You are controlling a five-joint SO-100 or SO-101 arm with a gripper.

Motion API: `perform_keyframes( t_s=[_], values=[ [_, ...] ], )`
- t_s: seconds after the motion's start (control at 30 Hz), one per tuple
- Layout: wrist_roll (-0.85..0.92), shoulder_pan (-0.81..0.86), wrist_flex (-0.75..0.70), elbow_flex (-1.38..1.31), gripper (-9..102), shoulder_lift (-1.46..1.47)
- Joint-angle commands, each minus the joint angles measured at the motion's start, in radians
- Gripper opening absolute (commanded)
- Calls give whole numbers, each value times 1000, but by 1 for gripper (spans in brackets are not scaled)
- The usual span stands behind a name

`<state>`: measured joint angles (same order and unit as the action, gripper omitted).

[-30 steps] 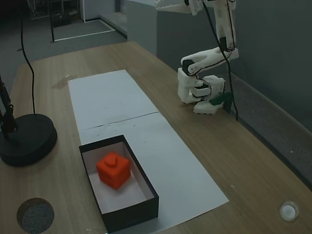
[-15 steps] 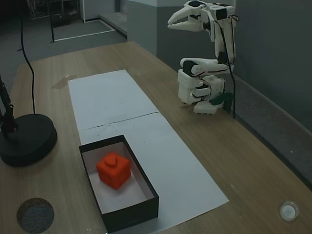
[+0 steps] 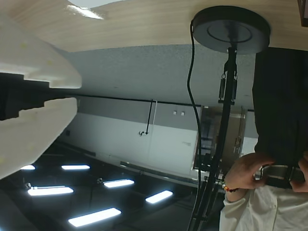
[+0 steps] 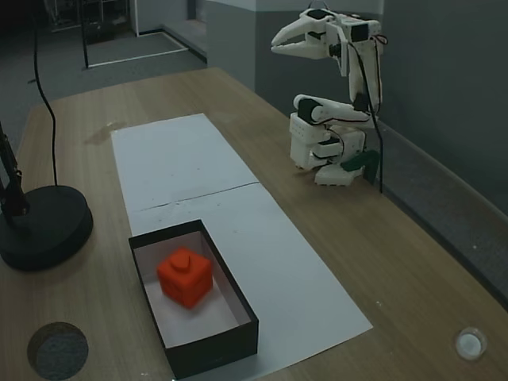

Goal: Grab a orange square and put it in the box.

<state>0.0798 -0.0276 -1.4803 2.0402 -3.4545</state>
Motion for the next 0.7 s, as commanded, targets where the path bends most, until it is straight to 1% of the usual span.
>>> perform_keyframes(
  t_s=[0.0, 0.27, 0.47, 0.67],
  values=[
    [-6, 6, 71, 75, 0, -23],
    [-5, 6, 264, 460, 0, -21],
    [-5, 6, 299, 727, 0, -21],
    [-6, 6, 299, 877, 0, -21]
  ],
)
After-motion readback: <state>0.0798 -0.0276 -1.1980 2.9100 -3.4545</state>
